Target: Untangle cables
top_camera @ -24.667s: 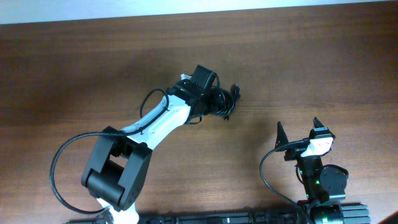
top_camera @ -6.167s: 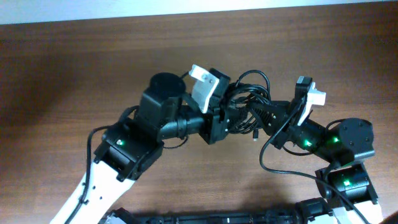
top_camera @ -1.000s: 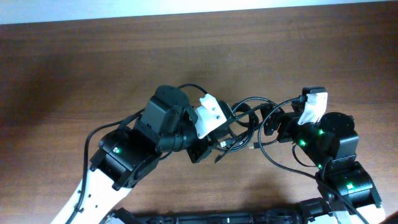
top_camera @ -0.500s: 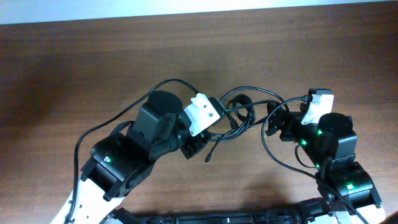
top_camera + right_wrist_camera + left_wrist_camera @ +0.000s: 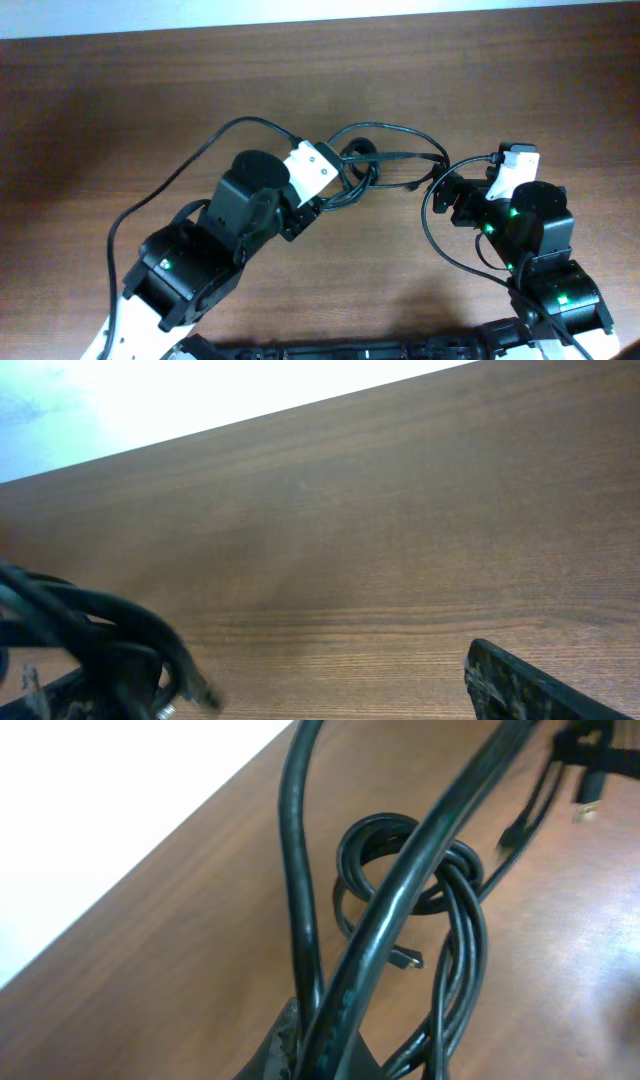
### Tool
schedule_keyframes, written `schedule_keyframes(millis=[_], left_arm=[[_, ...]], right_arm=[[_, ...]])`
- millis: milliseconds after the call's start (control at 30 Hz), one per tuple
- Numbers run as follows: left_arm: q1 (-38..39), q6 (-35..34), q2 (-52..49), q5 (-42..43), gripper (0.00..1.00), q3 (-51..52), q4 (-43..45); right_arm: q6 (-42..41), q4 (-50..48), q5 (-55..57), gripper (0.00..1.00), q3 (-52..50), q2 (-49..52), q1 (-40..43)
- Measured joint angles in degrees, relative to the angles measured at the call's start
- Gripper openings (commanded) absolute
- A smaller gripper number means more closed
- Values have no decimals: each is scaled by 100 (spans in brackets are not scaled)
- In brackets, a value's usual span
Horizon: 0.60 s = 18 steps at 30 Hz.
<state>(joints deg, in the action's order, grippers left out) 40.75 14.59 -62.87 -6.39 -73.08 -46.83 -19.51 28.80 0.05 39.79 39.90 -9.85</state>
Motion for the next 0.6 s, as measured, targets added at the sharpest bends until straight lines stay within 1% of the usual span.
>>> schedule_keyframes(millis=[100,200,267,400,500,567,600], left_arm=[[0,2,125,-354,0,0,-20],[-7,4,260,-627,0,0,-46],[-17,4,284,-748,0,0,-68],[-33,4,284,-789,0,0,-68],[-33,4,284,-804,0,0,-68],[-33,98,284,-809,0,0,-68],[-33,249,284,-826,0,0,-68]], right_arm=[[-22,118,168,94,0,0,0],[-26,192,562,94,0,7,17],[-28,192,680,97,0,7,35],[-42,192,750,100,0,7,35],[-39,190,739,99,0,7,35],[-44,179,658,99,0,7,35],[-35,127,581,99,0,7,35]])
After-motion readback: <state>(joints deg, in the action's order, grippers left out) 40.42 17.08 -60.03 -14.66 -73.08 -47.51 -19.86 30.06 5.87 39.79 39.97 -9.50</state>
